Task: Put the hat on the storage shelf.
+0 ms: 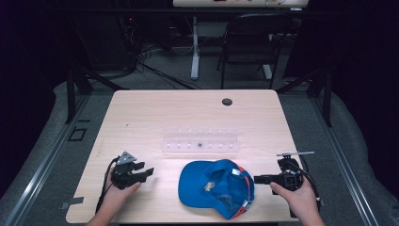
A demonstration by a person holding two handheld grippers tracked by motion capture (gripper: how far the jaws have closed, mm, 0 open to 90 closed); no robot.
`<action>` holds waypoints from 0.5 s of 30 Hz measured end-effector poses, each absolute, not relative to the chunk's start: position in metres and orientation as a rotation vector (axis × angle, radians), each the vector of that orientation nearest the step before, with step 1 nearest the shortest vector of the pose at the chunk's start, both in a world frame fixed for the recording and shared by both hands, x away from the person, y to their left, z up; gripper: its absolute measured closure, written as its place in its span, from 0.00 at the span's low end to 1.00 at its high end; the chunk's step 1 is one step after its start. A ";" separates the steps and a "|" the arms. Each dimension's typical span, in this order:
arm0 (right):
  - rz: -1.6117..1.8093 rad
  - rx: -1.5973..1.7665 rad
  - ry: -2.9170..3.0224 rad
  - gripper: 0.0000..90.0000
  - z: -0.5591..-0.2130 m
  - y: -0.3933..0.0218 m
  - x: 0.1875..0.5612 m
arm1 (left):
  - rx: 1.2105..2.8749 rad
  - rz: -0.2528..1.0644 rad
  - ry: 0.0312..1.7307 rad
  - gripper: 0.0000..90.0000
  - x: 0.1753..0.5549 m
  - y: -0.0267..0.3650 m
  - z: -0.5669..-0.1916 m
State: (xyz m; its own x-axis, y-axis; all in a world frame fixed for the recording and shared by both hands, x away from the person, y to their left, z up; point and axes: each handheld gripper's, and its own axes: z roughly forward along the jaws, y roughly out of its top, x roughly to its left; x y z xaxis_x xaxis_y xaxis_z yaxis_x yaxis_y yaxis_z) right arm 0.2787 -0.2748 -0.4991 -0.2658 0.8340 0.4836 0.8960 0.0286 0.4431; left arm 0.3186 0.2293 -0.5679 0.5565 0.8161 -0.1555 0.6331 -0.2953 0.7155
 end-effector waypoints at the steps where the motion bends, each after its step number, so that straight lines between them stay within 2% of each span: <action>1: -1.069 -1.831 -2.184 0.66 -0.499 -0.273 0.279 | 2.031 0.305 1.163 0.54 0.319 0.229 -0.568; 15: -1.052 -1.792 -2.151 0.67 -0.515 -0.263 0.273 | 2.022 0.299 1.178 0.54 0.319 0.229 -0.569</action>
State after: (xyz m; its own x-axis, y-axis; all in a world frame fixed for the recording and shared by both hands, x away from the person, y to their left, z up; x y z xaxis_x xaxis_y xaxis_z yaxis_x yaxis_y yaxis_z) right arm 0.2731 -0.2629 -0.5155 -0.2746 0.8039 0.5275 0.9098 0.0398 0.4131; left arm 0.3192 0.2295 -0.5688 0.5462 0.8210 -0.1664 0.6420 -0.2827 0.7127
